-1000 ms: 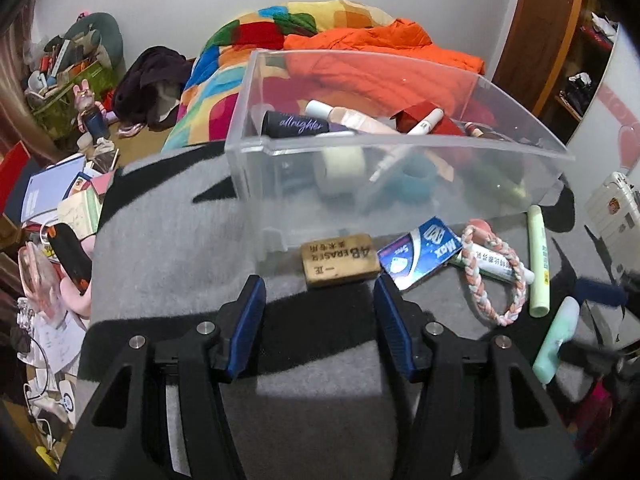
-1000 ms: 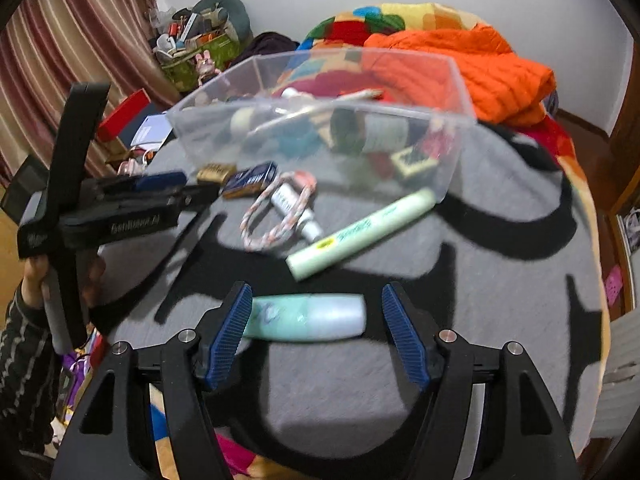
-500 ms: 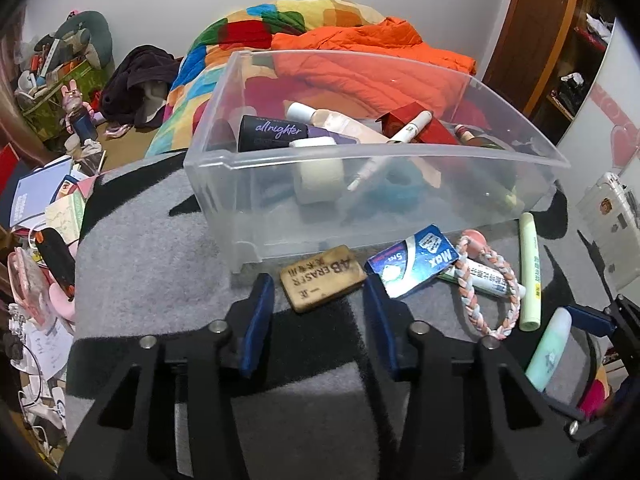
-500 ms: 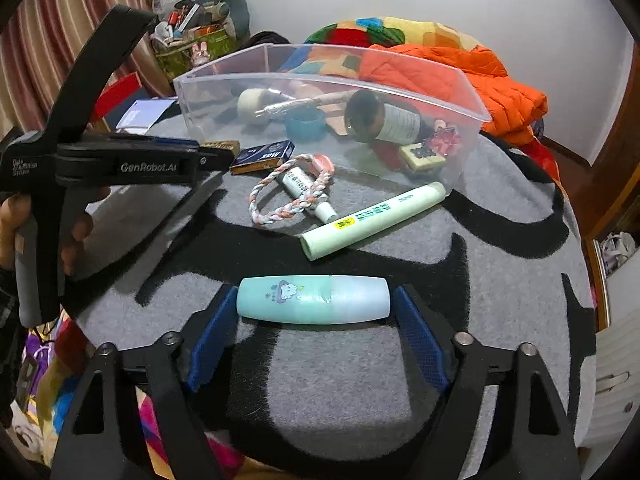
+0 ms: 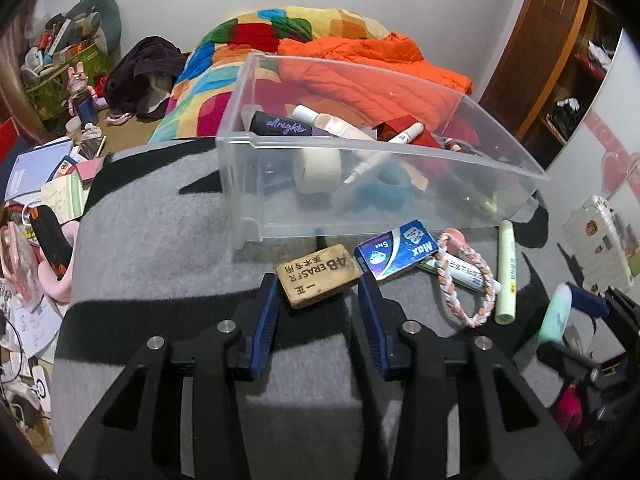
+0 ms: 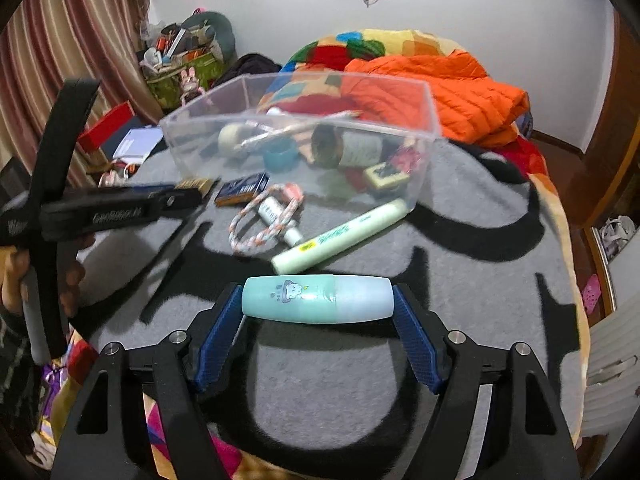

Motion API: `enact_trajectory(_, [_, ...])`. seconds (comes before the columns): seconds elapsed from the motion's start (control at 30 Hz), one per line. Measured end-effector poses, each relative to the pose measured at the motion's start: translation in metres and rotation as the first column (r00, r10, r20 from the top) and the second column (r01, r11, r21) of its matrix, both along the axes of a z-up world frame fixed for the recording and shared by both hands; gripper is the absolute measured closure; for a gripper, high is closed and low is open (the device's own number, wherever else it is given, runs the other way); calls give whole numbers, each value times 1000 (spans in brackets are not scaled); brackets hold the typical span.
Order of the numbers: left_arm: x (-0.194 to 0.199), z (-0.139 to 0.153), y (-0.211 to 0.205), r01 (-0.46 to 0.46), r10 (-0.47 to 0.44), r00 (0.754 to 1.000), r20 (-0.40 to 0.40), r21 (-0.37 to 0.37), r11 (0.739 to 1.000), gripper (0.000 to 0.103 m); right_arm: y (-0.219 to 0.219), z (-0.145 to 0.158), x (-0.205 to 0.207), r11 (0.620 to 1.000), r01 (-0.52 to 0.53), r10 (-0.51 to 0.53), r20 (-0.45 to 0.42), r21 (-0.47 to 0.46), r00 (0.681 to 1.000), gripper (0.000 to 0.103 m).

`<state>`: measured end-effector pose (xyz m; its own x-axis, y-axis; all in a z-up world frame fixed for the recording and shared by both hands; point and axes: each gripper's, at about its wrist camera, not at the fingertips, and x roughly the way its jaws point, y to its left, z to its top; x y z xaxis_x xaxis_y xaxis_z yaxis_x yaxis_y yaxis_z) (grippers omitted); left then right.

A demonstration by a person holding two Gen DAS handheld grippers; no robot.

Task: Organize objects
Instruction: 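Carry the eraser into the box with the left gripper while the right lowers the mint bottle in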

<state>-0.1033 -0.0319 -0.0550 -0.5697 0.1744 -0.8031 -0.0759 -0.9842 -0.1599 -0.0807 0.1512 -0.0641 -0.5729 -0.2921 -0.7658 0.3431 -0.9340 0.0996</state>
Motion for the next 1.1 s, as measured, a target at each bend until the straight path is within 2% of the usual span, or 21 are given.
enact_trajectory(0.2, [11,20,-3,-3,6,999,-51,53,999,63,7,22,-11,999,31,-32,-63,-12,998,32])
enact_trajectory(0.6, [0,69,-8,-12,21,983,-185,53,999,63,4,65,-71,998,52,-58,-168,-43,984,32])
enact_trajectory(0.8, [-21,73,-6,-7,10,980,-197,17,1000,63,-11,63,-104,998,29,-37,-135,-59,990,32])
enact_trajectory(1.1, [-62,54,-6,5,-7,992,-122,-12,1000,64,-39,35,-147,1000,-1,0,-34,-23,999,32])
